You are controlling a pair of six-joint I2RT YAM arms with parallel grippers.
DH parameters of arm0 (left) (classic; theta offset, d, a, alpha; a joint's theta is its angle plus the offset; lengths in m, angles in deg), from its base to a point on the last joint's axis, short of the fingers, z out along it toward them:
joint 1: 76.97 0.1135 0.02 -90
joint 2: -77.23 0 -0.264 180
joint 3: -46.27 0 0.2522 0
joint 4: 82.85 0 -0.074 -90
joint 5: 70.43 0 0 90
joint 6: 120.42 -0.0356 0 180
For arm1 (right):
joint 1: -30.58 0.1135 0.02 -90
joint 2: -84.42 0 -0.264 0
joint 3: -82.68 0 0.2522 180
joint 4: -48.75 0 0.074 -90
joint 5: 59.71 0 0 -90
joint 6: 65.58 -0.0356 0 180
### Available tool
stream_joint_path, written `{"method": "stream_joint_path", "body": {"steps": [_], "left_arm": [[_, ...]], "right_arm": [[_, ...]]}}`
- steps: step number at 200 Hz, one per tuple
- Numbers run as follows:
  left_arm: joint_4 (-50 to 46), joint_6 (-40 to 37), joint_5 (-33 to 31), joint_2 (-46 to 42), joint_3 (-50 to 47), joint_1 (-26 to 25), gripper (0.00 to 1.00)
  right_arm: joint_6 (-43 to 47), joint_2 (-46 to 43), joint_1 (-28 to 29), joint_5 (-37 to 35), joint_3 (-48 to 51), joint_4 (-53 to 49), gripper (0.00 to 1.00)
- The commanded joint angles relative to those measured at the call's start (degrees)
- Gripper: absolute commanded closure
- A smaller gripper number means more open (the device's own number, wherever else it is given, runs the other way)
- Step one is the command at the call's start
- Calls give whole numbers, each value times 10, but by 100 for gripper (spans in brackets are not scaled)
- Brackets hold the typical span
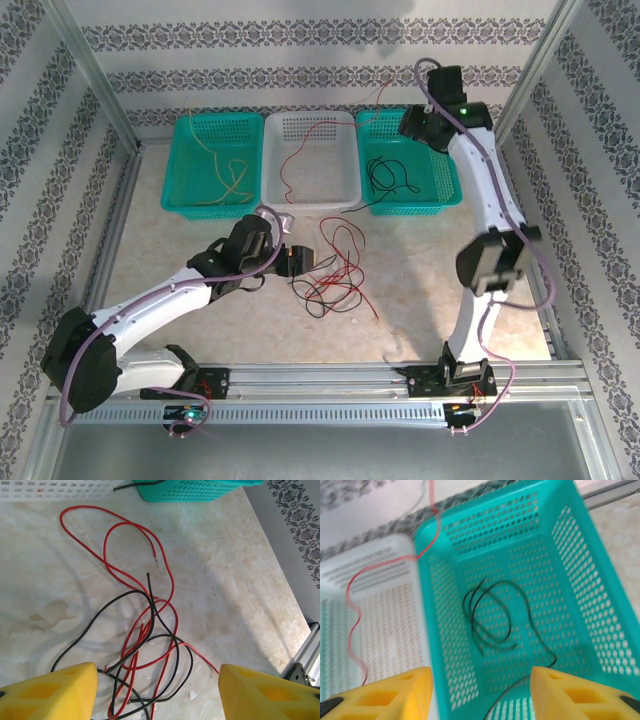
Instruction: Untangle the cables
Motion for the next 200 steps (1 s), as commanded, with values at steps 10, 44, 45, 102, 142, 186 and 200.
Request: {"method": "stream_joint_path", "body": {"steps": [10, 44, 45, 102, 142, 186, 200], "left_arm": [[0, -14, 1, -3, -3, 2, 35], [7, -17, 19, 30, -4, 2, 35], [6, -17, 19, 31, -4, 2, 35], [12, -13, 21, 48, -3, 2, 36], [-8, -21, 5, 36, 4, 2, 36], [-32, -28, -5, 15, 7, 3, 35], [-40, -31, -7, 15, 10, 2, 35]], "right_arm": [[-34, -116, 41, -26, 195, 79, 45], [-76, -183, 74, -11, 341, 130, 45], [-76, -183, 74, -12, 343, 131, 45], [-77, -127, 51, -17, 298, 109, 53], [-95, -31, 40, -10, 226, 63, 61], [-111, 25, 38, -9, 193, 80, 63], [-104, 55, 37, -14, 161, 63, 65]]}}
